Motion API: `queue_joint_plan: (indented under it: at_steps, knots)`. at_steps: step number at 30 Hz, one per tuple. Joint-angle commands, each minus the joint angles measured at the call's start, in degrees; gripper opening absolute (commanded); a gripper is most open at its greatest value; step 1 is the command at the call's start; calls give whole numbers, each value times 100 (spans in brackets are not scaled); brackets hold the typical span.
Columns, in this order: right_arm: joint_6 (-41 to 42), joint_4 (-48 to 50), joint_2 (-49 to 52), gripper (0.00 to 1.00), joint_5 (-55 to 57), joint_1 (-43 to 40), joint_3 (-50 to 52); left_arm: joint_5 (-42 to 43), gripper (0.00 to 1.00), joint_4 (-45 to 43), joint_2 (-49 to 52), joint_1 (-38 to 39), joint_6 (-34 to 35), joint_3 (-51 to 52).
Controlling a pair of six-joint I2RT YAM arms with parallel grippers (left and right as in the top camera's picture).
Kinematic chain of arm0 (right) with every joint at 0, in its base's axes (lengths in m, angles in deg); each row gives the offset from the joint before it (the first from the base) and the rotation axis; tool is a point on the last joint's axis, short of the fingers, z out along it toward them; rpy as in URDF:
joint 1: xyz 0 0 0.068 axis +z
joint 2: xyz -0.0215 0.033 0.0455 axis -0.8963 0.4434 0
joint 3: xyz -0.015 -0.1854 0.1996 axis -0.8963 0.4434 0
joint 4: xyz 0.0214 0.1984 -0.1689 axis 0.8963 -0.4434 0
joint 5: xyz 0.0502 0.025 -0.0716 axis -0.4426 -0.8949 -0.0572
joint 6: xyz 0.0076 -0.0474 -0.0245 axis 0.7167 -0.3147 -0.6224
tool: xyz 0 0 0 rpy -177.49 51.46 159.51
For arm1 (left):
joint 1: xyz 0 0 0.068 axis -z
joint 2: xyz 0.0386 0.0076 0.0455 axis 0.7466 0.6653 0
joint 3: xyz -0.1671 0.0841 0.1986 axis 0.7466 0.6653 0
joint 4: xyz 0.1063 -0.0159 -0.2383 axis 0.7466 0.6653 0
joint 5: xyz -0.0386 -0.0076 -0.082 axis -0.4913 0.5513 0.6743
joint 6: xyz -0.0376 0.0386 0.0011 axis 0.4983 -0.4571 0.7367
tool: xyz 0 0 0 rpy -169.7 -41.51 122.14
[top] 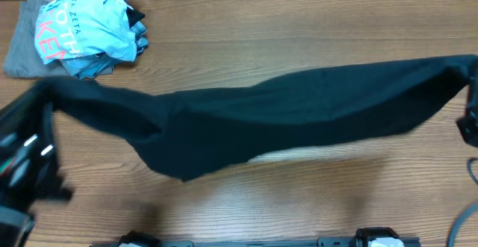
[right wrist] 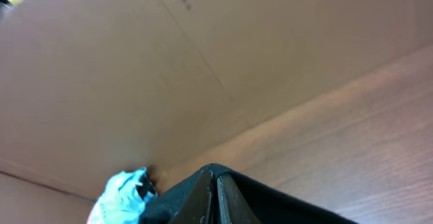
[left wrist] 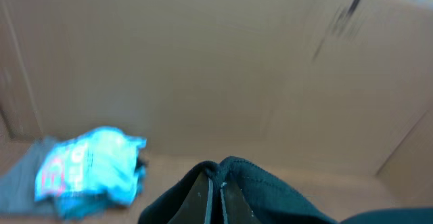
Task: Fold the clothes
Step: 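Lift the T-shirt with both grippers and stretch it apart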
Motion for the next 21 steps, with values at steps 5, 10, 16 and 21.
queue_joint_plan:
  at_steps: [5,10,16,21]
  knots:
    - [-37,-46,-28,4,289,-11,-632,-149,4,-210,-26,9,-409,-852]
    - [-35,-111,-28,4,396,-11,-1019,-505,4,-225,-26,9,-463,-1185]
    - [-33,46,140,4,409,-11,-1040,-828,4,-267,343,9,-597,-1040]
    - [-9,66,916,4,752,-11,-1036,-1366,4,-407,1419,9,-892,-914]
